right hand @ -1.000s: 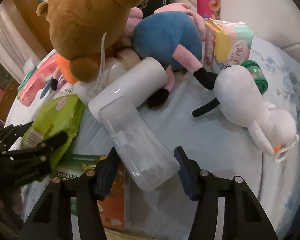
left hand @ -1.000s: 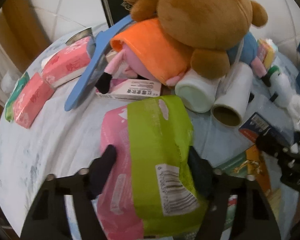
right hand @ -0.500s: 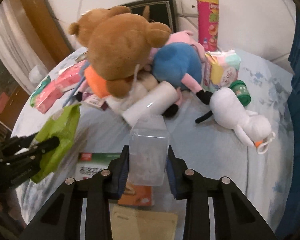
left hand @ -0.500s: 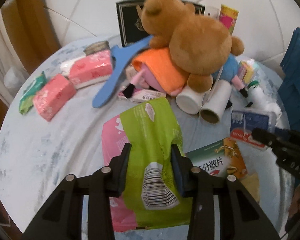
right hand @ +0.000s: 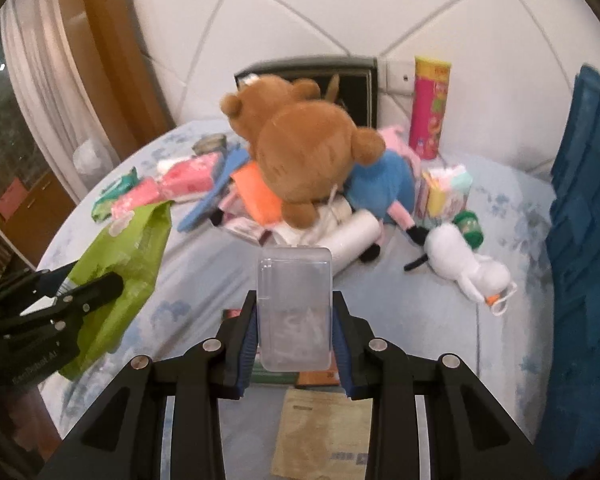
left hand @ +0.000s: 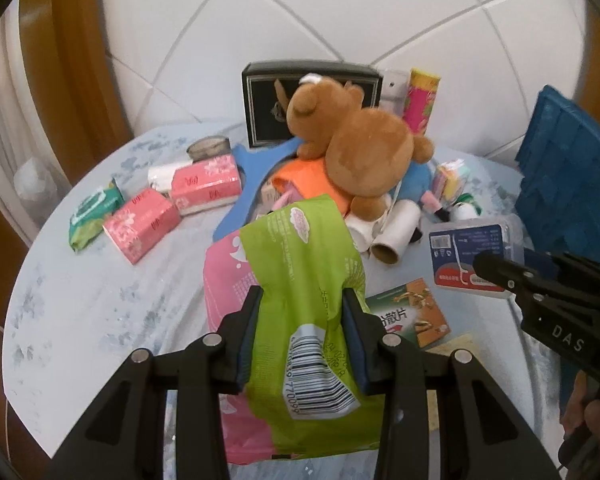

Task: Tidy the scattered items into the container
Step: 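Carry the wipes pack and clear case into the blue crate and release both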

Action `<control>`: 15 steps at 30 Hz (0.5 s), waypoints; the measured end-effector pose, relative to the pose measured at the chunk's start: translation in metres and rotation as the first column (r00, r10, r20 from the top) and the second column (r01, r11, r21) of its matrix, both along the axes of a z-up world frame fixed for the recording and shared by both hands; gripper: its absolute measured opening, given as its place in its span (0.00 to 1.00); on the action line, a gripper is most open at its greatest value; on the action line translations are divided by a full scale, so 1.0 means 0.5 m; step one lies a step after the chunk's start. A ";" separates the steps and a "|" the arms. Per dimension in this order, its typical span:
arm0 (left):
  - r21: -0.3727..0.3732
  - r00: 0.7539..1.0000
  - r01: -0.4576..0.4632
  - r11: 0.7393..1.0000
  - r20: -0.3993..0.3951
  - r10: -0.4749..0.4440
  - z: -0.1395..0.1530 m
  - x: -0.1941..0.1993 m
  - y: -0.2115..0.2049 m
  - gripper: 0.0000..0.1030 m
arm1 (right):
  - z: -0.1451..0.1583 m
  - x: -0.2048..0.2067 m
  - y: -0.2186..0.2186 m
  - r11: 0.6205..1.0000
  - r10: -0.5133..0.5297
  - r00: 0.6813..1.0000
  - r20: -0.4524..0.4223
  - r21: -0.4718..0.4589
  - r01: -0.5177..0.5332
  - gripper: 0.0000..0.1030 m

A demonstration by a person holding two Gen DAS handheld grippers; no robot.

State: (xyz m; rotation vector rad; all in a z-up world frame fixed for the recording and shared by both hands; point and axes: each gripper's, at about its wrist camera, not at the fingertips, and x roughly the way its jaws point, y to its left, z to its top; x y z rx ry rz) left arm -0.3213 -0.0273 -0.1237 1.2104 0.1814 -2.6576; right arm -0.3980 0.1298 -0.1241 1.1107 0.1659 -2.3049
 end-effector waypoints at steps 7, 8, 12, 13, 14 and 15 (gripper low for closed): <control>-0.003 0.996 0.065 0.998 -0.065 -0.065 0.059 0.053 0.003 0.37 | 0.076 0.069 -0.010 0.999 -0.035 0.996 -0.080 -0.007 0.034 0.32; -0.003 0.995 0.075 0.997 -0.071 -0.075 0.065 0.059 0.003 0.37 | 0.084 0.077 -0.009 0.999 -0.041 0.995 -0.088 -0.007 0.041 0.32; -0.005 0.986 0.121 0.993 -0.113 -0.121 0.100 0.081 0.010 0.37 | 0.134 0.118 0.003 0.996 -0.087 0.986 -0.142 -0.014 0.086 0.32; -0.006 0.983 0.135 0.991 -0.125 -0.135 0.110 0.085 0.014 0.37 | 0.148 0.127 0.009 0.995 -0.102 0.982 -0.158 -0.015 0.101 0.32; -0.007 0.979 0.152 0.988 -0.140 -0.151 0.120 0.089 0.019 0.37 | 0.162 0.137 0.016 0.993 -0.117 0.978 -0.174 -0.017 0.116 0.32; -0.008 0.974 0.168 0.986 -0.154 -0.167 0.131 0.092 0.025 0.37 | 0.177 0.146 0.025 0.991 -0.135 0.972 -0.190 -0.022 0.133 0.32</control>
